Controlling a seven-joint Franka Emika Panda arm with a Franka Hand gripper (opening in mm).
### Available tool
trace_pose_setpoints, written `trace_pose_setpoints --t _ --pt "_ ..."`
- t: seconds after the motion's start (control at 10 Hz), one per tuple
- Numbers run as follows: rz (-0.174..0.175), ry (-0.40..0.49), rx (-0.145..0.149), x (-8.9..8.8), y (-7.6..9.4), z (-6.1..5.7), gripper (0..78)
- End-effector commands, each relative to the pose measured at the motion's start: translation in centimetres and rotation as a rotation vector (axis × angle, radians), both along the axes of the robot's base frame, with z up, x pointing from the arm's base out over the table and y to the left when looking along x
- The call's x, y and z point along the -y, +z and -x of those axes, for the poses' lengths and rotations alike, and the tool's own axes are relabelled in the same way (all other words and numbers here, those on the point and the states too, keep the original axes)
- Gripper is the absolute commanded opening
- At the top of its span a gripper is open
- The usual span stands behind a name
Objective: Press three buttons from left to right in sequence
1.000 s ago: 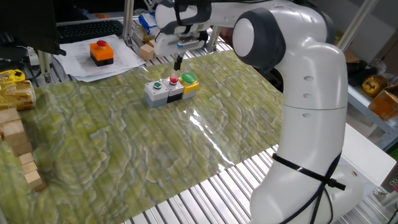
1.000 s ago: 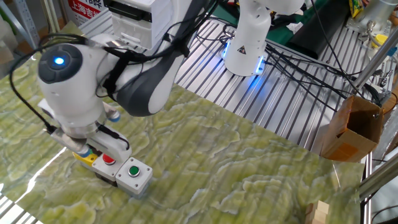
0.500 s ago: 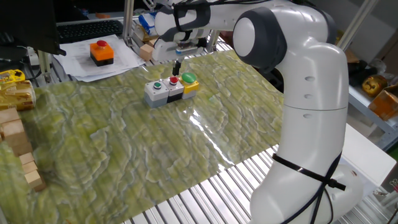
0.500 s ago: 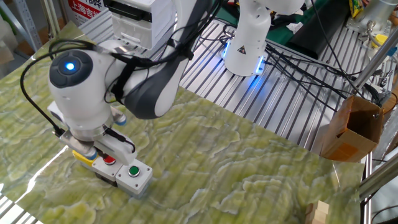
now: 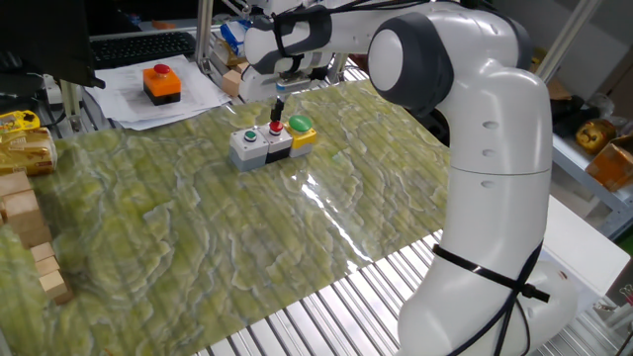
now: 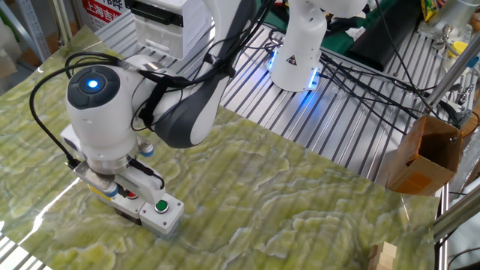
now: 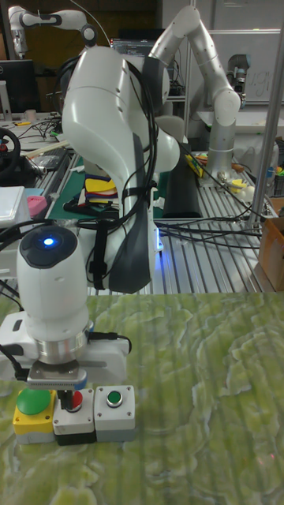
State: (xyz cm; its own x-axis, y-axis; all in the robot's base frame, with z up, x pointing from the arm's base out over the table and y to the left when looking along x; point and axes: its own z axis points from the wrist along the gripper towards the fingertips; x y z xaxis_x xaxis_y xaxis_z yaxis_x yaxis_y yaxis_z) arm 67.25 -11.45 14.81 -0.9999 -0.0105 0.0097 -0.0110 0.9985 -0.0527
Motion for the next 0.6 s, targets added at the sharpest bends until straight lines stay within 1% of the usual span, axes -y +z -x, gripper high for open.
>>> trace_pose_setpoints --t 0.1,0.2,0.3,0.4,0.5,0.6 --pt "-0.006 -0.011 0.008 -0.6 -3.7 1.5 0.0" --pt "-0.006 -0.014 -0.004 -0.5 -2.6 1.6 0.0" --pt "-0.006 -0.017 -0.008 -0.4 -1.9 1.7 0.0" --pt "-0.006 -0.031 -0.020 -0.4 0.1 1.7 0.0" --pt "-0.005 -0.038 -0.031 -0.6 1.4 1.7 0.0" --pt "-0.004 -0.044 -0.047 -0.8 3.2 1.6 0.0"
